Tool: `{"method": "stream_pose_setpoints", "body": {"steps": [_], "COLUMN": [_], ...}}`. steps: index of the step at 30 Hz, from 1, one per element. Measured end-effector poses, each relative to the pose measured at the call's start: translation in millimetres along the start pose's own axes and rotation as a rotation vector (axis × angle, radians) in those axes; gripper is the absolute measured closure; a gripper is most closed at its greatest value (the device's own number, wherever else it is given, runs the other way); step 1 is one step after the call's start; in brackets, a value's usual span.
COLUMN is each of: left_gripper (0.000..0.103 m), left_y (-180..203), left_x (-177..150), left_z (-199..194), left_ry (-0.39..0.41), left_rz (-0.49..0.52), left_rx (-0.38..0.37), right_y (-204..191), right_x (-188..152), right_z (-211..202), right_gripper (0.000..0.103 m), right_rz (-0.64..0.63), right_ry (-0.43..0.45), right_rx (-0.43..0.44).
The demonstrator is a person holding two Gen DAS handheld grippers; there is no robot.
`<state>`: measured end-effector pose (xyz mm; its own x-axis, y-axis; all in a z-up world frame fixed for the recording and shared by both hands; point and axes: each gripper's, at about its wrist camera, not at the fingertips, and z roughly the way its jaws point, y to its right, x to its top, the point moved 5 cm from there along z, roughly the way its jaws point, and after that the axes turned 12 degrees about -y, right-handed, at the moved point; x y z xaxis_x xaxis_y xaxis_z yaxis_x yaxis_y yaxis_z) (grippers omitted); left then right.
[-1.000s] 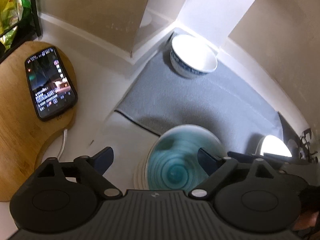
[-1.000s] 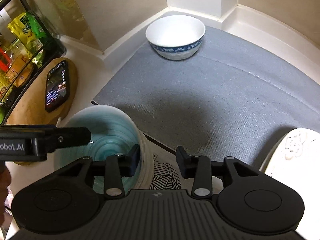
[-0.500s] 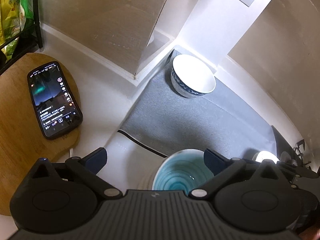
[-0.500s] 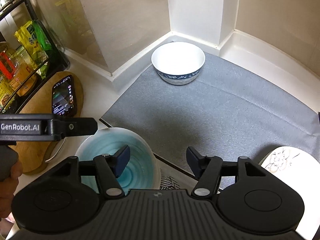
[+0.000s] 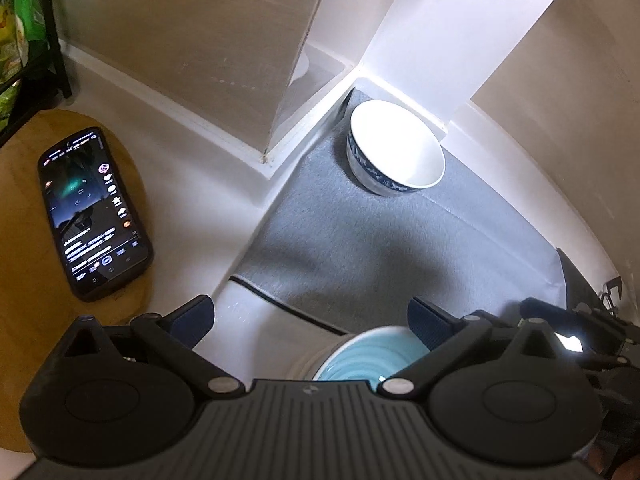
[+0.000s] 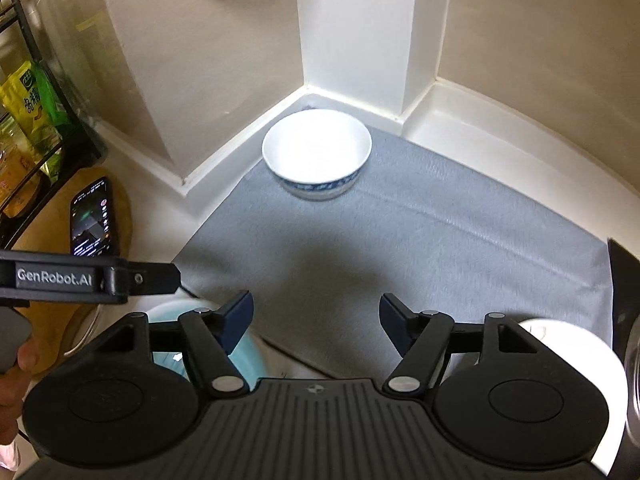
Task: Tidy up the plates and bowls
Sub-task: 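Move both tools to the white bowl with the blue patterned rim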
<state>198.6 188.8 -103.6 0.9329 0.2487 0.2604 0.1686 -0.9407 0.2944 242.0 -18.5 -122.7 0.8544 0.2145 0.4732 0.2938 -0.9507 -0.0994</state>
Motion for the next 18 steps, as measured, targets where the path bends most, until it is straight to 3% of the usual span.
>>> {"method": "stream_pose_setpoints", "body": {"steps": [18], "left_gripper": [0.000], "left_y": [23], "left_x": [53], "left_z": [29], "left_ry": [0.008], "left_rz": [-0.053], "left_rx": [0.082], "right_y": [39], "right_x": [53], "right_z": [32], "right_gripper": [0.031], "right_rz": [0.008], "right_ry": [0.004], "right_rx": [0.027]}}
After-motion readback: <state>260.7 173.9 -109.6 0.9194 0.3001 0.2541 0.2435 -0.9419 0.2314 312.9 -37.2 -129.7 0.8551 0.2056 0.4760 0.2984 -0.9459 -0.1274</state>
